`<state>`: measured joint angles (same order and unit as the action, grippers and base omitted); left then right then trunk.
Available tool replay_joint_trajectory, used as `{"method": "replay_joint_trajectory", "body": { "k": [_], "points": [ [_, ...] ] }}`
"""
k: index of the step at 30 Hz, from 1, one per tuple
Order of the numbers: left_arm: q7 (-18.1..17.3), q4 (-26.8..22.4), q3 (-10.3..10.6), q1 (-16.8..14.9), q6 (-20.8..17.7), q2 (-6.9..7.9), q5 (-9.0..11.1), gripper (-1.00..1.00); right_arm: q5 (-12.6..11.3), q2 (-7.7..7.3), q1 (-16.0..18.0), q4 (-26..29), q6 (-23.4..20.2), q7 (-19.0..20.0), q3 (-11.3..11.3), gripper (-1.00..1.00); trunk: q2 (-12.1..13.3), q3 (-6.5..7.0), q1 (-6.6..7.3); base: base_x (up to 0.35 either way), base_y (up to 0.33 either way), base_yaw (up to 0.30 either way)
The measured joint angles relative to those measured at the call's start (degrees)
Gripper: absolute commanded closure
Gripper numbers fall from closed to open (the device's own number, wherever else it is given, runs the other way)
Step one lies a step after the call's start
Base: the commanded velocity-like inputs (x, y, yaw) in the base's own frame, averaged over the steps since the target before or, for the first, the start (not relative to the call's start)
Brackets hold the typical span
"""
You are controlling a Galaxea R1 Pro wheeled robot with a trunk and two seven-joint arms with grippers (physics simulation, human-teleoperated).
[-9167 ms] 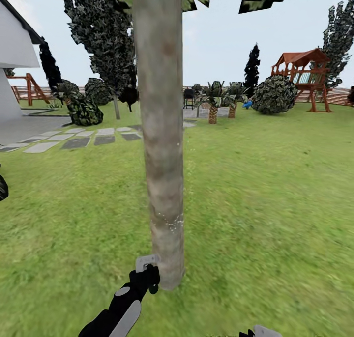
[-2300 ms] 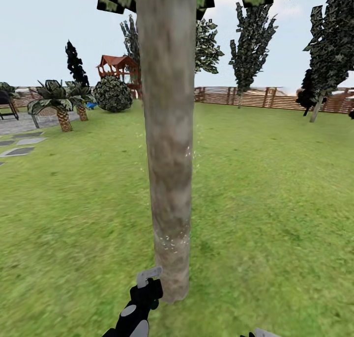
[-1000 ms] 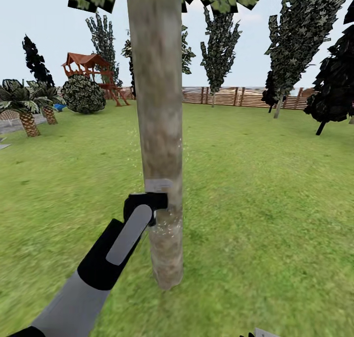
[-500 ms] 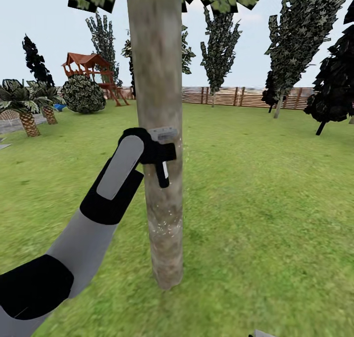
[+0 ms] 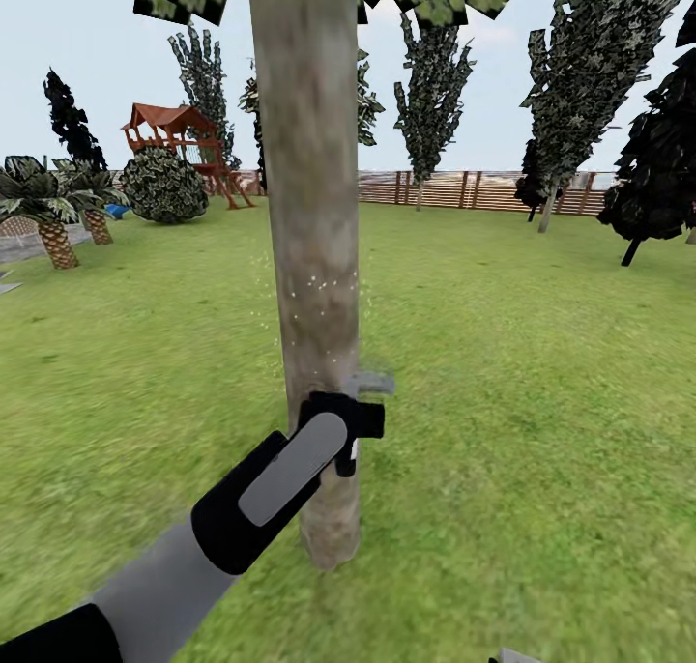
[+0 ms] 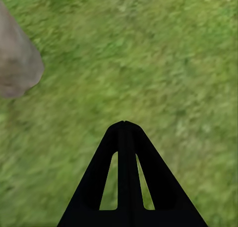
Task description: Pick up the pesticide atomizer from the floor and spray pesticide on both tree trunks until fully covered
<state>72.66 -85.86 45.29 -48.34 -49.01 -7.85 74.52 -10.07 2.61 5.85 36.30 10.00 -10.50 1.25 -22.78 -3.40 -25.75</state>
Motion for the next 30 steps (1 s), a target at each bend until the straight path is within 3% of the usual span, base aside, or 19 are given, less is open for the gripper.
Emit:
{"method": "replay_joint_trajectory", "body": {
  "k": [3, 6, 13, 14, 16, 23, 30],
  "points": [
    [-3.12, 0.2, 0.52, 3.43, 0.59, 0.19, -5.46, 1.0, 0.0, 0.0, 0.0, 0.0, -0.02, 0.0, 0.0, 1.0, 0.0, 0.0, 0.0, 0.0, 0.0, 0.0],
    [-4.02, 1.39, 0.55, 5.79, 1.49, 0.58, -8.4, 1.0, 0.06, 0.0, 0.0, 0.0, -0.02, 0.0, 0.0, 1.0, 0.0, 0.0, 0.0, 0.0, 0.0, 0.0],
    [-4.12, 2.09, 0.47, 6.91, 7.76, 4.88, -9.56, 1.0, 0.08, 0.0, -0.01, 0.0, 0.01, 0.0, 0.0, 1.0, 0.0, 0.01, 0.0, 0.0, 0.0, 0.0],
    [-4.12, 2.18, 0.43, 7.25, 9.22, 6.57, -9.65, 1.0, 0.09, 0.0, -0.01, 0.0, 0.01, 0.0, 0.0, 1.0, 0.0, 0.0, 0.0, 0.0, 0.0, 0.0],
    [-4.12, 2.17, 0.33, 8.02, 10.62, 7.92, -9.5, 1.0, 0.09, 0.0, -0.02, 0.0, 0.01, 0.0, 0.0, 1.0, 0.0, 0.0, 0.0, 0.0, 0.0, 0.0],
    [-4.93, 2.9, 0.12, 10.4, 11.49, 8.92, -9.65, 1.0, 0.23, -0.01, -0.01, 0.11, 0.02, 0.08, -0.08, 1.0, 0.0, 0.0, 0.0, 0.0, 0.009, 0.0],
    [-13.33, 4.04, 0.08, 14.33, 11.4, 10.62, -12.83, 1.0, 0.15, -0.02, -0.02, 0.17, 0.02, 0.09, -0.12, 1.0, -0.01, 0.04, 0.0, 0.0, 0.265, -0.092]
  ]
}}
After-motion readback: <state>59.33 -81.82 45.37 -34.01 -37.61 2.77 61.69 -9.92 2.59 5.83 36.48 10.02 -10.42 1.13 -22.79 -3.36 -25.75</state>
